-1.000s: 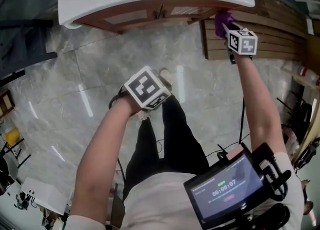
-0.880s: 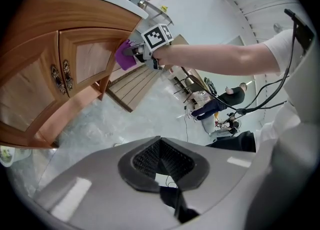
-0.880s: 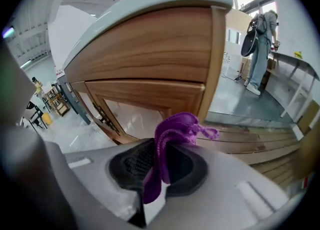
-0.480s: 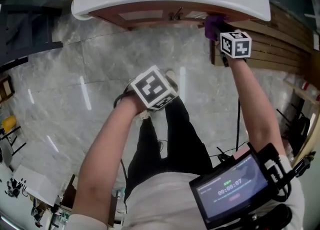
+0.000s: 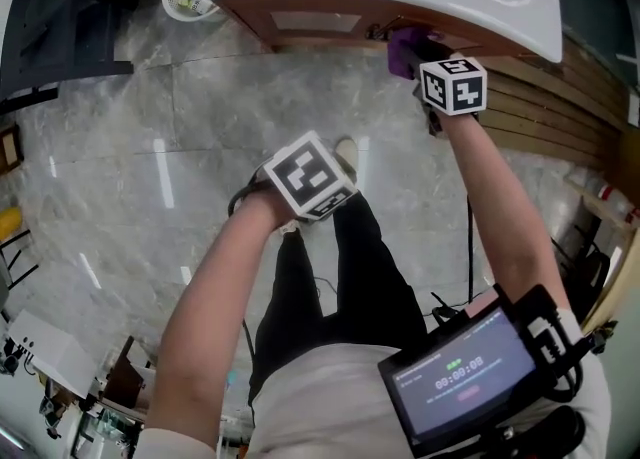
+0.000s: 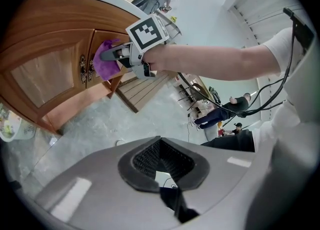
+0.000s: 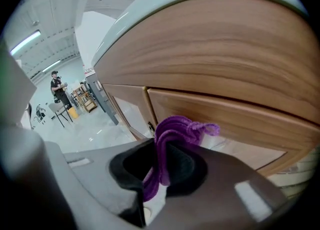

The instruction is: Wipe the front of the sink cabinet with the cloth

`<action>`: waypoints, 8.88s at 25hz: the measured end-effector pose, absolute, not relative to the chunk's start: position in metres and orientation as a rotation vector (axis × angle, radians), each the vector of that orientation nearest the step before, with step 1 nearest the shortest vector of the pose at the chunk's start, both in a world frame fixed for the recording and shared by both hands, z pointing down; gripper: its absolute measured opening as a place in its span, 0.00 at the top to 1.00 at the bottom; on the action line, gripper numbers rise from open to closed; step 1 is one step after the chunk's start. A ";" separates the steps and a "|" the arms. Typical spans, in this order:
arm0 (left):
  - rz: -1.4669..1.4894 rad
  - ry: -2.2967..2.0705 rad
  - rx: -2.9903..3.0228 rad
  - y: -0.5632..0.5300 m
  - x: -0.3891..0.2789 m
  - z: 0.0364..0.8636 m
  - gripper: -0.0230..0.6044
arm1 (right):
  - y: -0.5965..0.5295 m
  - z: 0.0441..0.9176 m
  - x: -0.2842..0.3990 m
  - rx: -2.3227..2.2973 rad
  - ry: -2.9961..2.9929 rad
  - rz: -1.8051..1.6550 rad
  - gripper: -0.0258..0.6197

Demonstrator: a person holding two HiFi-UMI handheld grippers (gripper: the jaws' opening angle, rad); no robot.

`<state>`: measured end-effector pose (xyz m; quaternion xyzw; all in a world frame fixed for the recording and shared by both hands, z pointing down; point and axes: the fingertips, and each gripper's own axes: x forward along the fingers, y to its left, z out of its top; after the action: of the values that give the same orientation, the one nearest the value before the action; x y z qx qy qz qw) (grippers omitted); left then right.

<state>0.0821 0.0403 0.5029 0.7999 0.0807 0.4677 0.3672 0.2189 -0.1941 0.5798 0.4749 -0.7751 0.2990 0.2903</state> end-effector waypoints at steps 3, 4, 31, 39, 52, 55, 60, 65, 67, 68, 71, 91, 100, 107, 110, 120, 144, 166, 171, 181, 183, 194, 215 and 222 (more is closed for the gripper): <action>1.204 0.191 2.053 0.043 0.071 0.503 0.95 | -0.195 0.580 0.202 1.245 -2.072 0.787 0.87; 1.204 0.187 2.051 0.045 0.067 0.503 0.95 | -0.195 0.580 0.196 1.238 -2.075 0.784 0.87; 1.080 -0.050 1.998 0.036 -0.040 0.487 0.95 | -0.256 0.565 -0.056 0.860 -2.253 0.655 0.87; 1.053 -0.084 1.983 0.044 -0.060 0.498 0.95 | -0.246 0.570 -0.103 0.751 -2.312 0.608 0.87; 1.123 0.070 2.028 0.061 -0.016 0.502 0.95 | -0.175 0.554 0.034 1.027 -2.314 0.761 0.87; 1.151 0.124 2.039 0.063 0.006 0.504 0.95 | -0.154 0.559 0.096 1.131 -2.251 0.801 0.87; 1.192 0.210 2.057 0.066 0.045 0.504 0.95 | -0.122 0.568 0.210 1.316 -2.117 0.850 0.87; 1.229 0.282 2.066 0.066 0.080 0.503 0.95 | -0.103 0.583 0.318 1.458 -1.952 0.862 0.87; 1.236 0.296 2.068 0.064 0.093 0.504 0.95 | -0.102 0.591 0.355 1.494 -1.888 0.861 0.87; 1.236 0.301 2.069 0.063 0.100 0.503 0.95 | -0.103 0.595 0.373 1.507 -1.853 0.859 0.87; 1.233 0.311 2.067 0.060 0.116 0.504 0.95 | -0.108 0.609 0.419 1.550 -1.748 0.860 0.87; 1.191 0.239 2.036 0.035 0.109 0.516 0.95 | -0.179 0.633 0.329 1.413 -1.910 0.915 0.87; 1.174 0.198 2.048 0.037 0.094 0.514 0.95 | -0.194 0.618 0.253 1.341 -2.031 0.967 0.87; 1.160 0.164 2.043 0.041 0.074 0.513 0.95 | -0.199 0.608 0.213 1.309 -2.065 0.998 0.87; 1.155 0.152 2.047 0.041 0.066 0.512 0.95 | -0.199 0.607 0.200 1.302 -2.066 0.996 0.87; 1.114 0.103 2.039 0.047 0.035 0.506 0.95 | -0.207 0.604 0.121 1.201 -2.107 0.949 0.87; 0.946 -0.124 1.991 0.046 -0.062 0.515 0.95 | -0.245 0.632 -0.104 0.804 -2.230 0.753 0.87; 1.124 0.185 2.050 0.069 0.027 0.514 0.95 | -0.107 0.631 0.174 1.292 -2.022 0.982 0.87; 1.161 0.249 2.061 0.070 0.074 0.515 0.95 | -0.088 0.648 0.310 1.473 -1.819 0.995 0.87; 1.187 0.263 2.051 0.052 0.128 0.531 0.95 | -0.115 0.690 0.444 1.581 -1.609 0.999 0.87; 1.187 0.255 2.048 0.047 0.132 0.536 0.95 | -0.124 0.703 0.447 1.569 -1.595 1.001 0.87; 1.148 0.209 2.039 0.026 0.144 0.549 0.95 | -0.163 0.729 0.397 1.413 -1.691 0.963 0.87; 1.100 0.114 2.053 0.027 0.096 0.530 0.95 | -0.189 0.723 0.251 1.241 -1.883 0.967 0.87; 1.073 0.090 2.063 0.034 0.076 0.520 0.95 | -0.188 0.720 0.201 1.205 -1.924 1.005 0.87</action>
<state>0.0762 0.0342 0.5196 0.8139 0.0355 0.4234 0.3962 0.2015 -0.1884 0.7205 0.4591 -0.7334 0.3830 0.3235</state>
